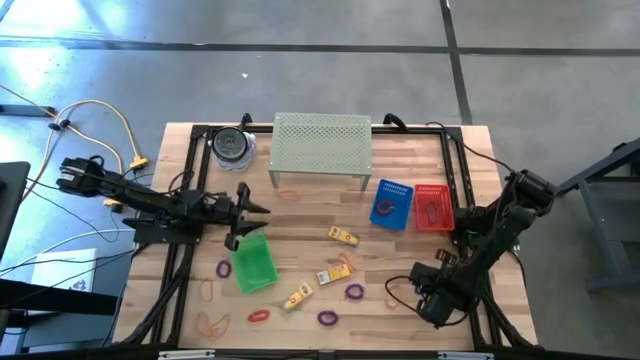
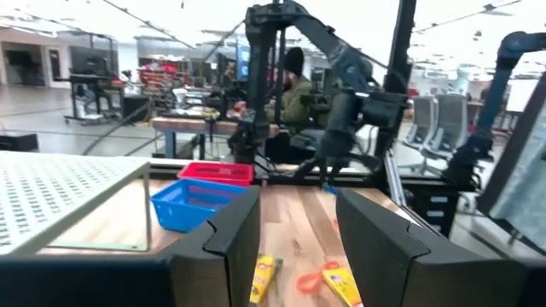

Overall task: Pick & Place Office Desk Supplies
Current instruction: Put the blue spring keychain into the blue bin

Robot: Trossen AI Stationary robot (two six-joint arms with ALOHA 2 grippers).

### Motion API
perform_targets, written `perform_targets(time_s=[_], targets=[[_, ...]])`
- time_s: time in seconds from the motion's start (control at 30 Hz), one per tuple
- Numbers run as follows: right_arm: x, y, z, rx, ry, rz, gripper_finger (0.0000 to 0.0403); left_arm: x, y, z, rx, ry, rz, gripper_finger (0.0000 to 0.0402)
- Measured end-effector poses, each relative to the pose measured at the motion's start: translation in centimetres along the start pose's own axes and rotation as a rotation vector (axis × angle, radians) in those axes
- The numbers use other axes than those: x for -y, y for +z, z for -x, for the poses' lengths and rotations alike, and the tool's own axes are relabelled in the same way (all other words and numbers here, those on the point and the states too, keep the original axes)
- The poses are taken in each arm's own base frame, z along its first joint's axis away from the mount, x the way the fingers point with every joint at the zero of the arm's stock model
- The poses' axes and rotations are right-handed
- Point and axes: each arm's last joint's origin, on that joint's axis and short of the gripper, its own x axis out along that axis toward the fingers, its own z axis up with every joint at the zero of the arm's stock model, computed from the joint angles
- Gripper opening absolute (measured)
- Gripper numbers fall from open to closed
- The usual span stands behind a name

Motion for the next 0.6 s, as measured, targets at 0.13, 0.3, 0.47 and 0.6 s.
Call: perform_targets(time_s=[0.13, 0.3, 0.47, 0.6], targets=[[0.4, 2.4, 1.7, 0.065, -0.057, 0.083, 0.0006, -0.3, 0.0, 0.0, -0.001, 0.018, -0.003, 0.0151], [1.4, 6.3, 3.2, 0.157, -0.057, 0.193, 0.0006, -0.3, 0.0, 0.0, -0.003, 0.022, -0.004, 0.0151], [3.8, 9.9, 4.8, 0.249, -0.021, 0.281, 0.0005, -0.3, 0.0, 0.0, -0.004, 0.022, -0.003, 0.0151], [6.9, 12.0, 5.6, 0.277, -0.031, 0.322, 0.0005, -0.3, -0.1, 0.0, -0.005, 0.022, -0.001, 0.0151]])
